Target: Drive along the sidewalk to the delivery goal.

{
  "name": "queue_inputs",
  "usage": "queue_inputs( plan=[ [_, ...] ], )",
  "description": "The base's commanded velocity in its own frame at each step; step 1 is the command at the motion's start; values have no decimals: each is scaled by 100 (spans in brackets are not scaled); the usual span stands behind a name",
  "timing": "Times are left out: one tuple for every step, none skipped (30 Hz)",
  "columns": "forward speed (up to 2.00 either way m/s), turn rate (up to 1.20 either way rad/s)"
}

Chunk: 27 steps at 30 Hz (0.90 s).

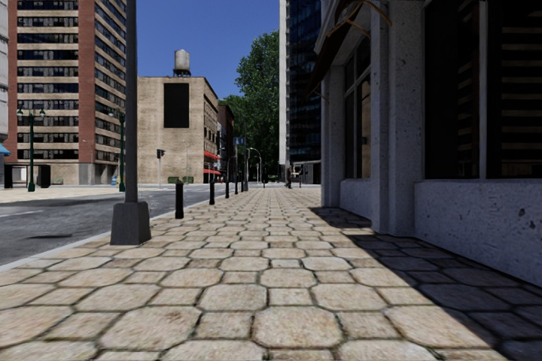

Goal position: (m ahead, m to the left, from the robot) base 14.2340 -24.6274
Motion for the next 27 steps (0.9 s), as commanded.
queue_inputs(
  plan=[
    [200,0],
    [200,0],
    [200,0],
    [200,0],
    [200,0],
    [200,0],
    [200,0],
    [200,0],
    [200,0],
    [200,0],
    [200,0],
    [200,0],
    [200,0],
    [200,0],
    [200,0],
    [200,0],
    [200,0],
    [200,0],
    [200,0],
    [200,0],
    [200,0],
    [200,0],
    [200,0],
    [200,0],
    [200,0],
    [200,0],
    [200,0]
  ],
)
